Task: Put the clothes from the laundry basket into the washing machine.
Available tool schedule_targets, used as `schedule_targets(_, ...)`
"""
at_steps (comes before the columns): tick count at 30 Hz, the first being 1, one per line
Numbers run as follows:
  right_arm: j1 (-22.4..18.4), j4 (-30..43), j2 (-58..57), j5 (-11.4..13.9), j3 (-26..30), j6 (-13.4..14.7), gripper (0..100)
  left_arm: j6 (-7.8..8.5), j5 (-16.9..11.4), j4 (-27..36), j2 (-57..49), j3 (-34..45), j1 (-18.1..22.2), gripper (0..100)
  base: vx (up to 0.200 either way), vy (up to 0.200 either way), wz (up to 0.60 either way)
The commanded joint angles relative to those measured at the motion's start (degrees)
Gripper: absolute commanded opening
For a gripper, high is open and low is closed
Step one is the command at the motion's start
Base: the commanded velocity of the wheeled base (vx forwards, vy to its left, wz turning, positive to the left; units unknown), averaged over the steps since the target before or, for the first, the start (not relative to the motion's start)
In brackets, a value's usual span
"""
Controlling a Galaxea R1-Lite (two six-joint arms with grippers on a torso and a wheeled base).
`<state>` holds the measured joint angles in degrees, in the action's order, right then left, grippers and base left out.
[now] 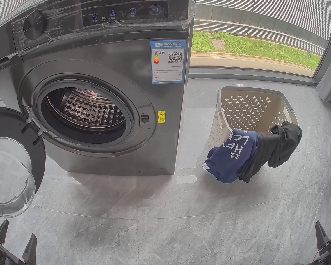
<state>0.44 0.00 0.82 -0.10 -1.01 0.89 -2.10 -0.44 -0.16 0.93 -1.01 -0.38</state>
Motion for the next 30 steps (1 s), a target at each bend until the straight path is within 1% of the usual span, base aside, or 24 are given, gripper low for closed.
schedule_targets(1,0.0,0.0,-0.8,0.0,0.9,0.0,100,-0.01,0.0,0.0,-0.9,0.9,0.0,100,0.000,0.000,0.00)
schedule_targets(28,0.0,0.0,-0.8,0.0,0.9,0.0,100,-0.01,0.0,0.0,-0.9,1.0,0.0,100,0.000,-0.200,0.00)
schedule_targets(30,0.1,0.0,-0.8,0.0,0.9,0.0,100,-0.01,0.0,0.0,-0.9,0.9,0.0,100,0.000,0.000,0.00)
